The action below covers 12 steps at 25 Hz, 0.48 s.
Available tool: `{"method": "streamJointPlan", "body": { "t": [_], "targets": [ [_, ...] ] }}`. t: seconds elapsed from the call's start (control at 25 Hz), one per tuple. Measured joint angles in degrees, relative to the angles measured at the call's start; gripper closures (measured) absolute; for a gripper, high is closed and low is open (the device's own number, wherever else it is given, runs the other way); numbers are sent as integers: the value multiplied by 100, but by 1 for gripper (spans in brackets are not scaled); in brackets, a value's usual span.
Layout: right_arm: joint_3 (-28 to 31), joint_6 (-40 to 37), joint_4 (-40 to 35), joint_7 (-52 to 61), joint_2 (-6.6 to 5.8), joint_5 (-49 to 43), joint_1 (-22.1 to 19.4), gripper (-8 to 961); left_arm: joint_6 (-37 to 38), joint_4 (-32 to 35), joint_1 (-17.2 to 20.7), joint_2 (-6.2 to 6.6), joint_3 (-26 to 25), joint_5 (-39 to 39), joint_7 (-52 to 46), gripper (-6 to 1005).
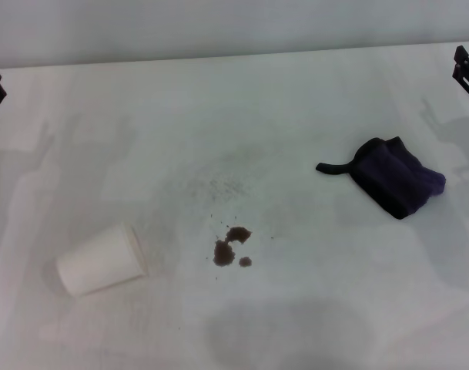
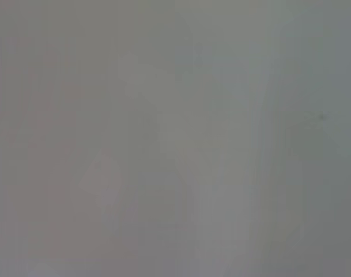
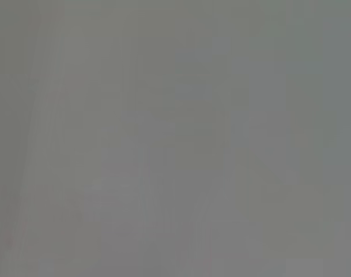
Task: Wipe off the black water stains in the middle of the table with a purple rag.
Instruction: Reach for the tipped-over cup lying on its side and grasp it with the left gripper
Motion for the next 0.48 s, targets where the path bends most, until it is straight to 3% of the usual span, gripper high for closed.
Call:
{"method": "streamJointPlan", "body": {
  "t": [0.48],
  "targets": [
    [13,-12,-6,3,-4,7,7,107,141,1,-45,0,0,-9,0,116]
  ]
}}
